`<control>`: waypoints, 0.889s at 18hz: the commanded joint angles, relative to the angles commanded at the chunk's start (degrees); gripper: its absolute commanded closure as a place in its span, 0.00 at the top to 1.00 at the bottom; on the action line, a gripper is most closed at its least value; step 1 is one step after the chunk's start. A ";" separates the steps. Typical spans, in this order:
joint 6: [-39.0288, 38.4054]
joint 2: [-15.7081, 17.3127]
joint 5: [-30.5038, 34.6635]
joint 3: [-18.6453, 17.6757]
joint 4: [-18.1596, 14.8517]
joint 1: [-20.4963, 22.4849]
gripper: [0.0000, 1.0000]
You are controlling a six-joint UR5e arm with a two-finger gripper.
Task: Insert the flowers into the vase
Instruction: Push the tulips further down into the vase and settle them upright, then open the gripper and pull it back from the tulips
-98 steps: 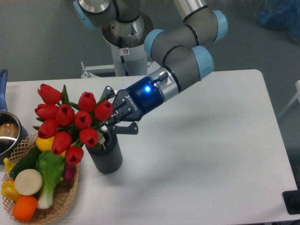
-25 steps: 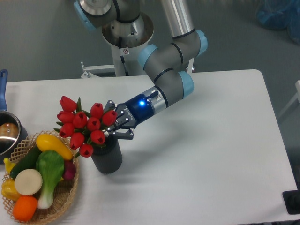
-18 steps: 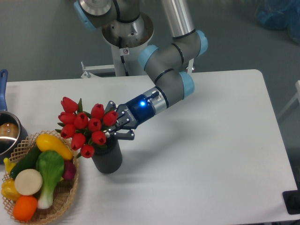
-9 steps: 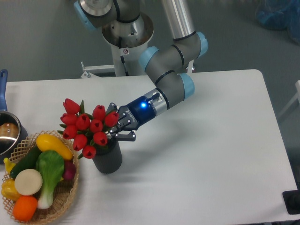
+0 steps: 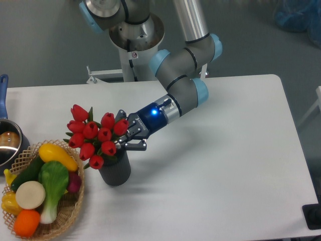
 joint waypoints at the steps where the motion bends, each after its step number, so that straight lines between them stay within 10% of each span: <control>1: 0.00 0.00 0.00 0.00 0.09 0.00 0.30; 16: 1.41 0.09 -0.09 -0.09 0.09 0.61 0.57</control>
